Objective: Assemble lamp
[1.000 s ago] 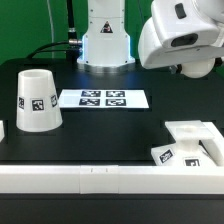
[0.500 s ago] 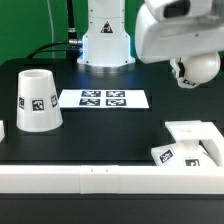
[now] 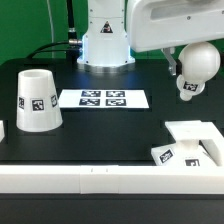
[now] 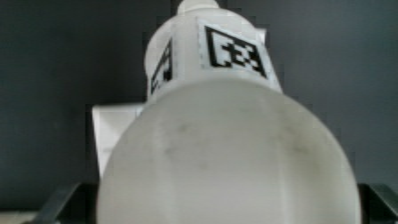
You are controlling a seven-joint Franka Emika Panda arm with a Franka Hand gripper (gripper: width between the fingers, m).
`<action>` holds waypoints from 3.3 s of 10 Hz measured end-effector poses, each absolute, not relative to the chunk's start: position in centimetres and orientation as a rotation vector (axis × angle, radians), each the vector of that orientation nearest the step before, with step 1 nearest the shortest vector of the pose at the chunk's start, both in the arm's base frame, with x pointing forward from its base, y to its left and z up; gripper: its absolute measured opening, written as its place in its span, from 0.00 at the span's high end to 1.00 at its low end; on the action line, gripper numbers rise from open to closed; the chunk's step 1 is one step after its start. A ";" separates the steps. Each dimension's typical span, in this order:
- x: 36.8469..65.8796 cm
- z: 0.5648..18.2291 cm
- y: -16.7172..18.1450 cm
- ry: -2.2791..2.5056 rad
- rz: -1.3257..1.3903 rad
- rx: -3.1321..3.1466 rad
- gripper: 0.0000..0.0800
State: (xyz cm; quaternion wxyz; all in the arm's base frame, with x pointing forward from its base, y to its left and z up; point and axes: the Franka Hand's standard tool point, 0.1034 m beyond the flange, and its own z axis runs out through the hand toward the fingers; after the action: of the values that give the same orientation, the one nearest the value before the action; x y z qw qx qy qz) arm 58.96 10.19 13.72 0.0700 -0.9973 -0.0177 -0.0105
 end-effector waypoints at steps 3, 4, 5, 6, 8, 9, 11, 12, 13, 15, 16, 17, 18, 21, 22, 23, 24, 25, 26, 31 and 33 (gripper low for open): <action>58.8 13.7 9.6 -0.076 -0.334 -3.005 0.28; 58.9 14.1 9.5 -0.082 -0.395 -3.001 0.28; 59.9 15.0 9.4 -0.077 -0.513 -2.986 0.28; 60.3 15.4 9.6 -0.079 -0.567 -2.977 0.28; 60.2 15.2 9.6 -0.077 -0.558 -2.977 0.28; 60.2 15.2 9.6 -0.077 -0.558 -2.978 0.28; 60.3 15.3 9.2 -0.118 -0.565 -2.983 0.28; 60.7 16.1 8.9 -0.137 -0.556 -2.987 0.28; 61.4 16.9 8.5 -0.151 -0.571 -2.986 0.28; 62.8 17.9 8.1 -0.158 -0.580 -2.984 0.28; 62.9 17.9 8.1 -0.157 -0.595 -2.981 0.28; 62.9 17.8 8.1 -0.156 -0.596 -2.981 0.28; 63.1 17.8 8.1 -0.153 -0.648 -2.974 0.28; 63.2 16.7 8.4 -0.192 -0.732 -2.963 0.28; 63.1 16.0 8.4 -0.196 -0.721 -2.966 0.28; 63.0 15.5 8.4 -0.196 -0.709 -2.969 0.28; 63.0 15.1 8.4 -0.195 -0.702 -2.970 0.28; 63.1 14.8 8.4 -0.194 -0.697 -2.970 0.28; 63.2 14.7 8.4 -0.194 -0.698 -2.970 0.28; 63.0 13.5 9.1 -0.204 -0.678 -2.970 0.28; 62.6 13.1 9.5 -0.214 -0.705 -2.966 0.28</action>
Offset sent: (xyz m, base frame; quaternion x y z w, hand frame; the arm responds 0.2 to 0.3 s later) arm 0.0015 -0.0099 0.0216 -0.0265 0.1359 -0.0487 0.9892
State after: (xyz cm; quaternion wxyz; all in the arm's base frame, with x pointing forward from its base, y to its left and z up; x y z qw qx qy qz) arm 62.60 9.45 13.07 0.0428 -0.9696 -0.0699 -0.2305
